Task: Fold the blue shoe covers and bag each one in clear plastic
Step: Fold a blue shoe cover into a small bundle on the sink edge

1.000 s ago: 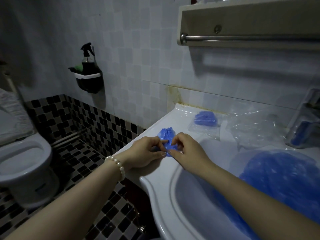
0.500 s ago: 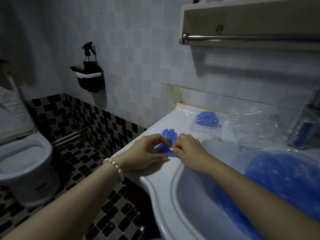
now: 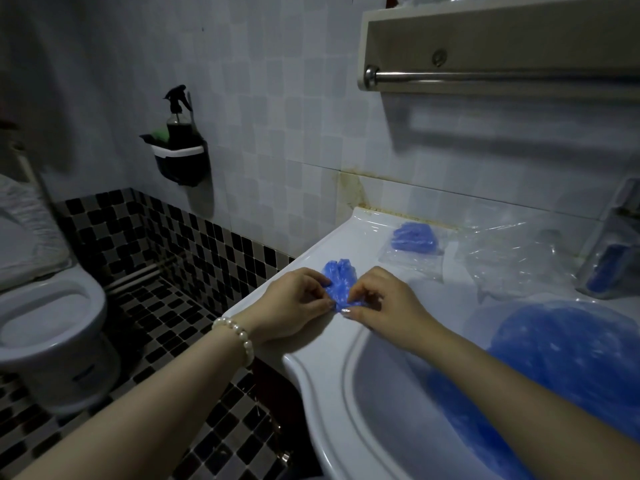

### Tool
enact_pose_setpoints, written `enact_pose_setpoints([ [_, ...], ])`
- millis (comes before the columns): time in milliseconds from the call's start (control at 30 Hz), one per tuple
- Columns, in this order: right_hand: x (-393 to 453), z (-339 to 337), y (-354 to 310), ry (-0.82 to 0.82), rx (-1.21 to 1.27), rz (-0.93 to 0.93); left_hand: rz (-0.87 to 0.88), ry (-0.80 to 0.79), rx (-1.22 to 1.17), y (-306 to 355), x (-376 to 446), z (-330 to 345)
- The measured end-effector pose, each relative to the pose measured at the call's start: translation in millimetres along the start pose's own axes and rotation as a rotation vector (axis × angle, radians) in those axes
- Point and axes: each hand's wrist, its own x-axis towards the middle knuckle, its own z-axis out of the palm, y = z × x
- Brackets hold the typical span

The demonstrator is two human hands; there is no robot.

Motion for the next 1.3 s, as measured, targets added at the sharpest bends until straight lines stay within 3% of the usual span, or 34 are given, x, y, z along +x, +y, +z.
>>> enact_pose_setpoints([
  [200, 13.8, 1.7, -8.4, -0.085, -0.332, 0.064, 0.039, 0.029, -0.069, 1.9, -3.0, -1.7],
  [333, 17.9, 1.2, -12.6, -0.14, -0.398, 0.157, 0.084, 0.032, 0.056, 2.7, -2.6, -1.0],
  [533, -0.7, 7.5, 3.3, 0.121, 0.029, -0.012, 0.055, 0.029, 0.123, 0.8, -0.6, 0.5],
  [700, 5.7, 1.8, 3.2, 0.035, -0.073, -0.047, 0.089, 0.061, 0.069, 3.6, -3.2, -1.0],
  [900, 15.8, 0.7, -6.5, -0.107, -0.25, 0.085, 0.098, 0.078, 0.12, 3.3, -4.9, -2.1],
  [1100, 0.3, 3.4, 0.4, 0.034, 0.048, 0.018, -0.044, 0.116, 0.354, 5.2, -4.5, 1.5],
  [1233, 5.8, 5.4, 1.0, 0.027, -0.273, -0.063, -0.094, 0.106, 0.298, 9.4, -6.0, 0.8],
  [1300, 9.7, 6.7, -2.3, -0.004, -0.389, -0.009, -0.07, 0.142, 0.253, 10.1, -9.2, -1.5],
])
